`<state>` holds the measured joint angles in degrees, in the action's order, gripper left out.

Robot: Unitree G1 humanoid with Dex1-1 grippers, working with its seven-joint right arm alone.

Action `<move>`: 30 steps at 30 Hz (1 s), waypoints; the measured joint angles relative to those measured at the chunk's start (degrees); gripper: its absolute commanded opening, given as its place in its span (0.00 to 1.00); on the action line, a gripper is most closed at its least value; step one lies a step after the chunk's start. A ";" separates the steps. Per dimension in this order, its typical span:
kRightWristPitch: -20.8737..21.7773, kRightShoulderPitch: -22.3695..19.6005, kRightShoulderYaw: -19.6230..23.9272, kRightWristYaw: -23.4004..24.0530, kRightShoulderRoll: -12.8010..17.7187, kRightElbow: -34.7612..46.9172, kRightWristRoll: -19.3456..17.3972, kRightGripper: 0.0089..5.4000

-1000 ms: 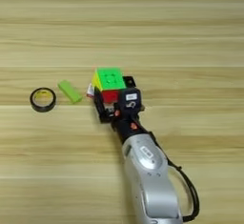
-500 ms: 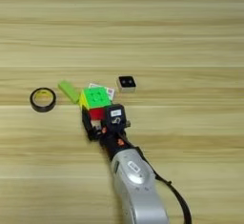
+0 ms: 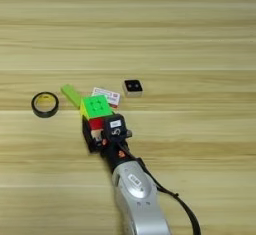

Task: Move the objects on the table

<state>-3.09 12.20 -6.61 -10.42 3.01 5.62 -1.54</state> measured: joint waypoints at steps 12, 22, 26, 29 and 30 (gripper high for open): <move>3.88 0.54 -0.47 -1.32 0.47 4.27 0.15 0.98; 4.84 -4.46 5.20 -0.06 1.34 10.81 -1.70 0.99; 3.58 -12.83 10.98 2.45 3.24 5.74 -2.10 0.99; 2.39 -17.49 13.35 2.97 4.63 -3.59 -2.08 0.99; 2.50 -18.64 13.85 3.14 4.98 -6.67 -2.08 0.99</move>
<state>-0.59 -6.44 7.24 -7.28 7.99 -1.06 -3.62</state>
